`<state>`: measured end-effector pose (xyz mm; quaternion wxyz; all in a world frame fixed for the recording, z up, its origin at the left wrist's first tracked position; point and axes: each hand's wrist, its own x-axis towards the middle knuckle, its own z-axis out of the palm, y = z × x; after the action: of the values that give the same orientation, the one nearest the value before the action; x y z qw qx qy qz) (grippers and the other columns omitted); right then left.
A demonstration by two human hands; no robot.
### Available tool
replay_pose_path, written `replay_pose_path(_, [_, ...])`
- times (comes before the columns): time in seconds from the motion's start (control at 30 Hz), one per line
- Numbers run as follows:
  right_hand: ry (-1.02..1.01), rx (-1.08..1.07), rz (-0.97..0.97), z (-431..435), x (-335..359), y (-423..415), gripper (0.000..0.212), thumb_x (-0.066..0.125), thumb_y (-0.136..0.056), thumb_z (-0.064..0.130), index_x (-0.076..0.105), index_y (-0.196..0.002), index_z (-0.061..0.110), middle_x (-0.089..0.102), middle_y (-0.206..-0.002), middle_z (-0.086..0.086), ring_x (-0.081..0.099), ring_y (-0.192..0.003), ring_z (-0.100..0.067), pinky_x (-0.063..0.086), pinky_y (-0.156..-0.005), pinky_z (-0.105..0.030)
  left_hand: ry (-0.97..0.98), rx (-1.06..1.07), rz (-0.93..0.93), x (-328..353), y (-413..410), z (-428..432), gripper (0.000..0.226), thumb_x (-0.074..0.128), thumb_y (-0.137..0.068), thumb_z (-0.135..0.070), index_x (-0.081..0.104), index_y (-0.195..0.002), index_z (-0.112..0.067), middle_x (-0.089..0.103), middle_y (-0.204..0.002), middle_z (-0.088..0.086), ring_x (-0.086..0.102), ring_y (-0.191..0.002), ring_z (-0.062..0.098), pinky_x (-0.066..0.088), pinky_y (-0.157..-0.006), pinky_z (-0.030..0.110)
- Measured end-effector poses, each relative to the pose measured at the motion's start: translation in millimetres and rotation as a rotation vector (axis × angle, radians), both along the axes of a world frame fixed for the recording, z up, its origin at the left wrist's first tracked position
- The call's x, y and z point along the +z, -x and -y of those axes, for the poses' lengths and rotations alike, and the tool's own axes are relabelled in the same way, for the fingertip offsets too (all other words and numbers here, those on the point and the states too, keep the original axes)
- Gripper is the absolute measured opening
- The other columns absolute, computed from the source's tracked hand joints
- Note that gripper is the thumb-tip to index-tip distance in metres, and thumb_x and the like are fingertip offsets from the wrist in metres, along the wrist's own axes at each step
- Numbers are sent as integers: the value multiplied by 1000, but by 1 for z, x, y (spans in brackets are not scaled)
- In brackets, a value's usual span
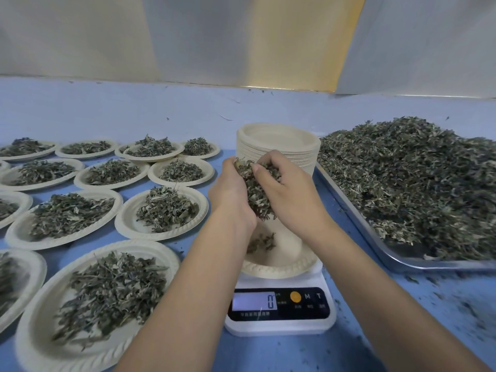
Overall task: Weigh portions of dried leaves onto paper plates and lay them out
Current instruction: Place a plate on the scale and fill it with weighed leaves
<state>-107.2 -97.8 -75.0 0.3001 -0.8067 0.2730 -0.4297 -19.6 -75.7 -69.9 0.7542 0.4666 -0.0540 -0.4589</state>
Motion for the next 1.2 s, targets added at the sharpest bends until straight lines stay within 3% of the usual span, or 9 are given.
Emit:
replay_pose_path(0.23, [3, -70, 1, 11, 1, 5, 15, 51, -94, 20, 56, -82, 13, 44, -52, 8, 38, -46, -3, 30, -47, -16, 28, -101, -1, 3, -10, -2, 45, 46, -91, -42, 62, -122, -14, 66, -118, 5, 66, -102, 25, 54, -85, 37])
replay_pose_path(0.33, [-12, -98, -68, 19, -1, 10, 15, 49, -95, 20, 58, -86, 11, 44, -53, 8, 37, -41, -3, 29, -43, -15, 25, -45, -24, 6, -13, -6, 32, 45, -92, -44, 58, -86, -15, 63, -72, 0, 59, -43, 14, 44, -42, 17])
replay_pose_path(0.4, [-13, -108, -129, 23, -3, 12, 17, 49, -95, 22, 58, -87, 11, 45, -56, 7, 37, -40, -2, 29, -41, -15, 27, -6, -18, 8, -14, -9, 33, 45, -93, -43, 48, -73, -17, 49, -53, -2, 42, -24, 12, 33, -35, 10])
replay_pose_path(0.63, [-95, -45, -354, 18, 0, 12, 41, 43, -97, 43, 51, -73, 11, 49, -62, 0, 46, -59, -13, 27, -47, -19, 84, -20, -6, 18, -18, -15, 38, 38, -96, -44, 48, -74, -15, 48, -34, -2, 44, -23, 11, 37, -35, 12])
replay_pose_path(0.73, [-172, 17, -405, 15, 4, 12, 42, 40, -98, 35, 51, -79, -1, 54, -74, -16, 47, -69, -21, 28, -58, -31, 86, -4, -5, 20, -18, -17, 38, 39, -96, -43, 48, -72, -15, 50, -34, -3, 44, -23, 10, 37, -34, 11])
replay_pose_path(0.83, [-204, 47, -446, 14, 6, 15, 31, 44, -94, 21, 38, -66, 7, 33, -55, 1, 30, -53, -12, 20, -54, -33, 104, -10, -23, 21, -16, -20, 39, 39, -96, -43, 48, -71, -15, 50, -34, -3, 45, -23, 9, 36, -33, 11])
replay_pose_path(1.0, [-175, 59, -420, 18, 3, 16, 16, 63, -88, 32, 77, -88, 25, 73, -84, -2, 63, -71, -9, 49, -66, -23, 118, -20, -15, 21, -15, -21, 40, 38, -97, -42, 46, -69, -15, 49, -33, -3, 43, -22, 9, 35, -33, 10])
replay_pose_path(1.13, [-167, 55, -338, 17, 2, 16, 40, 64, -87, 39, 70, -71, 3, 42, -49, -4, 34, -42, -13, 28, -46, -22, 89, -12, -2, 21, -14, -21, 38, 39, -96, -44, 48, -72, -15, 51, -34, -3, 46, -24, 9, 37, -35, 11])
replay_pose_path(1.2, [-214, 28, -304, 18, 3, 17, 46, 59, -90, 42, 65, -61, 6, 52, -52, -6, 46, -47, -17, 36, -52, -26, 81, -8, -3, 21, -15, -21, 39, 38, -96, -45, 49, -73, -15, 52, -35, -3, 47, -24, 9, 37, -35, 11])
